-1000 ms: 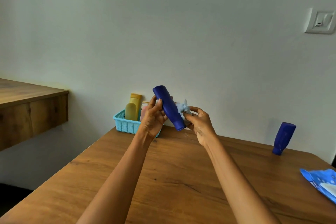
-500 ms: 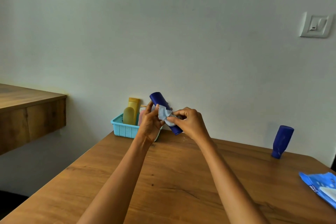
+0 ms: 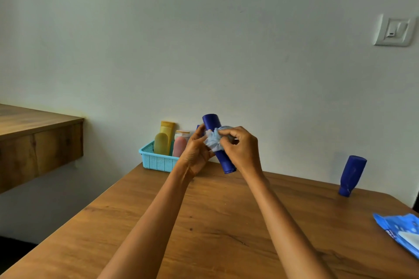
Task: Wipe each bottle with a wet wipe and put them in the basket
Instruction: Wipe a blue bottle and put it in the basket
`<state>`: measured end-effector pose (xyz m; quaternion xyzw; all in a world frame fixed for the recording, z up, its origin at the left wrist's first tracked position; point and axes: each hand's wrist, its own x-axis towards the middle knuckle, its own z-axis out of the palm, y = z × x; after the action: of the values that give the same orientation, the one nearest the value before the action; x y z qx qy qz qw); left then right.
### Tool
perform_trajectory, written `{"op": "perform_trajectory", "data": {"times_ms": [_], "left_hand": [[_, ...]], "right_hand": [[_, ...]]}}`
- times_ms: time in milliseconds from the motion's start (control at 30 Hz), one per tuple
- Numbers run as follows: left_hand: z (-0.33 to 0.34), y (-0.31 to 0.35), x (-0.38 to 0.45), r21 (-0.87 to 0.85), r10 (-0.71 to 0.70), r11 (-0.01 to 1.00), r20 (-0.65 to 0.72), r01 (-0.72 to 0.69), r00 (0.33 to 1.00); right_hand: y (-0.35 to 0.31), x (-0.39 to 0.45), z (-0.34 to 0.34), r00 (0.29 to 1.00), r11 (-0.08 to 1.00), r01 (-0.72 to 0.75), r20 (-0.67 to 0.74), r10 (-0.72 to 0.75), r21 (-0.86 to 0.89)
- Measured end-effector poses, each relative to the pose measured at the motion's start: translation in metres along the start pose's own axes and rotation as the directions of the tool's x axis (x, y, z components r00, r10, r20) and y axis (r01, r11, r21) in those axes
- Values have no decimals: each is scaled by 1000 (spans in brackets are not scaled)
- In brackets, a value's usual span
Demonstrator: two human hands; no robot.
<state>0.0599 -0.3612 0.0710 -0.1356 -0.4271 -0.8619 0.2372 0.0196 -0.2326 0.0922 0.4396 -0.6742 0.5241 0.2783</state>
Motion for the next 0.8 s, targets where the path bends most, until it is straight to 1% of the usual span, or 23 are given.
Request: {"op": "perform_trajectory", "data": {"times_ms": [100,133,167,233,300,367,467,567,667,733,800], "left_hand": [[-8,7,-2,-16,62,998,-25,-62,998],[-10,8,-3,-14,73,997,-24,-74,997],[-11,9,-4,-6,80,997,-19,-80,997],[-14,8,-5,23,69,997,-3,-69,998],[-14,4,-7,53,31,998,17,-32,999],[-11,0,-8,70,-19,997,48,16,999],[-2,-2,-10,81,-120,991,150,109,981],[5,-3,-12,136,-208,975,294,175,933],[12,-4,-12,156,-216,973,339,172,916],[13,-5,-12,123,-200,978,339,168,919],[11,-6,-11,94,-189,981,325,167,927]], "right_hand": [[-4,-2,8,992,994,95,89,-90,-45],[-3,-3,9,989,993,107,110,-100,-59],[-1,-3,10,989,994,94,122,-86,-62],[3,-5,9,994,999,10,113,-5,-40],[8,-5,6,994,996,-87,63,87,-5],[12,-4,1,991,991,-136,-2,136,7],[14,1,-10,981,988,-151,-125,147,-20],[15,5,-17,963,987,-159,-224,148,-30],[13,4,-18,952,990,-140,-273,141,24],[11,6,-21,933,989,-124,-331,143,79],[9,11,-26,905,980,-127,-387,179,156]]}}
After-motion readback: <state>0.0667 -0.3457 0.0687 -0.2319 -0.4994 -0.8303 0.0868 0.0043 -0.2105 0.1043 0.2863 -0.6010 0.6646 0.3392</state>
